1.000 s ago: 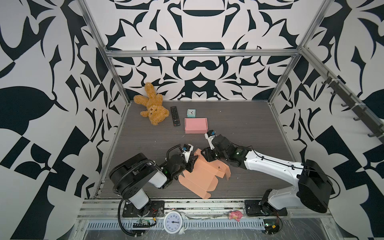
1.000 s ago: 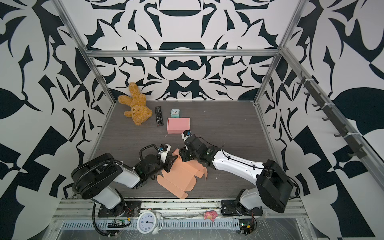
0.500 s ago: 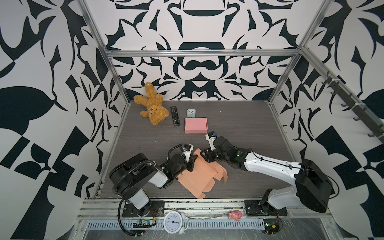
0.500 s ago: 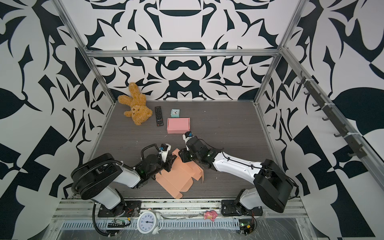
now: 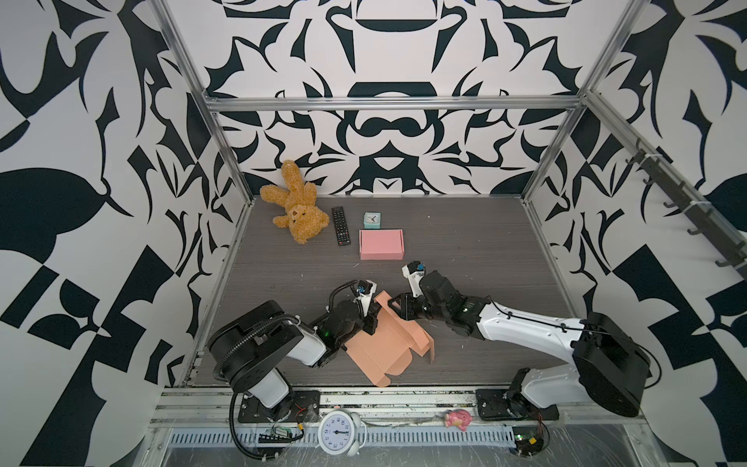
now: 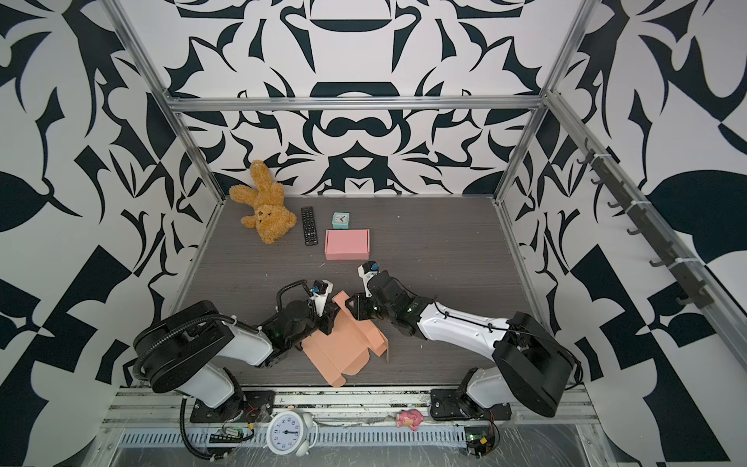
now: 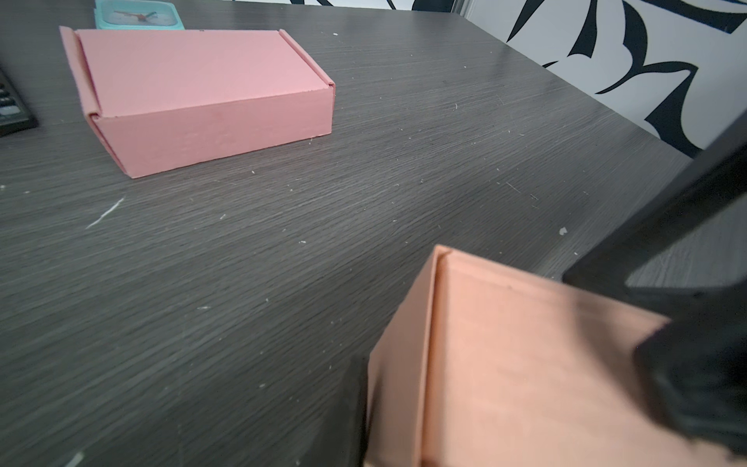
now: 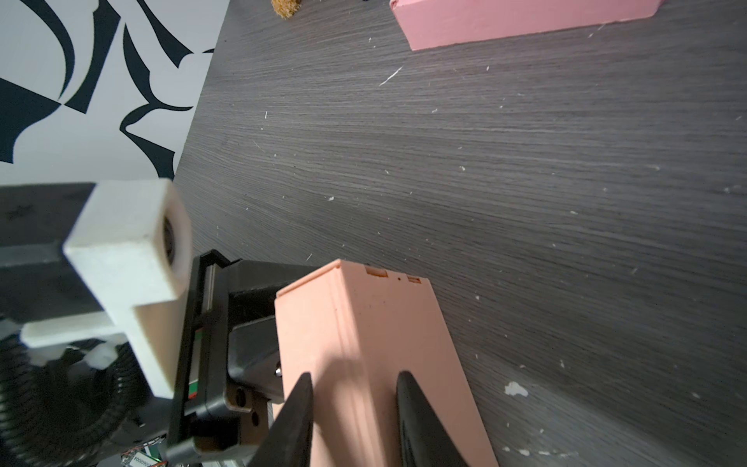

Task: Fold the paper box

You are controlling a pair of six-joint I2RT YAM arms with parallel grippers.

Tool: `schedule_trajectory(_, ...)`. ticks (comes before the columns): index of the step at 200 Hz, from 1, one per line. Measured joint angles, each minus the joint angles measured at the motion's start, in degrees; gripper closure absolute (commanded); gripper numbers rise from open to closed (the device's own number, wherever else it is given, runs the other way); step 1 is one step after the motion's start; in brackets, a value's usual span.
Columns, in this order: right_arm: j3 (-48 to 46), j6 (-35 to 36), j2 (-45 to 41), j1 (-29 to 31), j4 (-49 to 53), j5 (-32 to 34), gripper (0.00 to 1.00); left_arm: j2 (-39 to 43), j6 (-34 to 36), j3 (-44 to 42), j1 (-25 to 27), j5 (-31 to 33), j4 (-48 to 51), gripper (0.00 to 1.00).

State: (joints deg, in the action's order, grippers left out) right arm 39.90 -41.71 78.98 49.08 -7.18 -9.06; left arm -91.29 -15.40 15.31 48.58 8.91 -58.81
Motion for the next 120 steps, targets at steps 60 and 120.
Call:
schedule_trajectory(60, 0.0, -0.48, -0.11, 0.0, -0.04, -0.44, 0.65, -0.72, 0.68, 1.03, 0.35, 1.22, 0.61, 0.8)
schedule_trajectory(120, -2.14, -2.78, -0.42, -0.31, -3.87, -0.87, 0.65, -1.2, 1.57, 1.68, 0.79, 2.19, 0.96, 0.79)
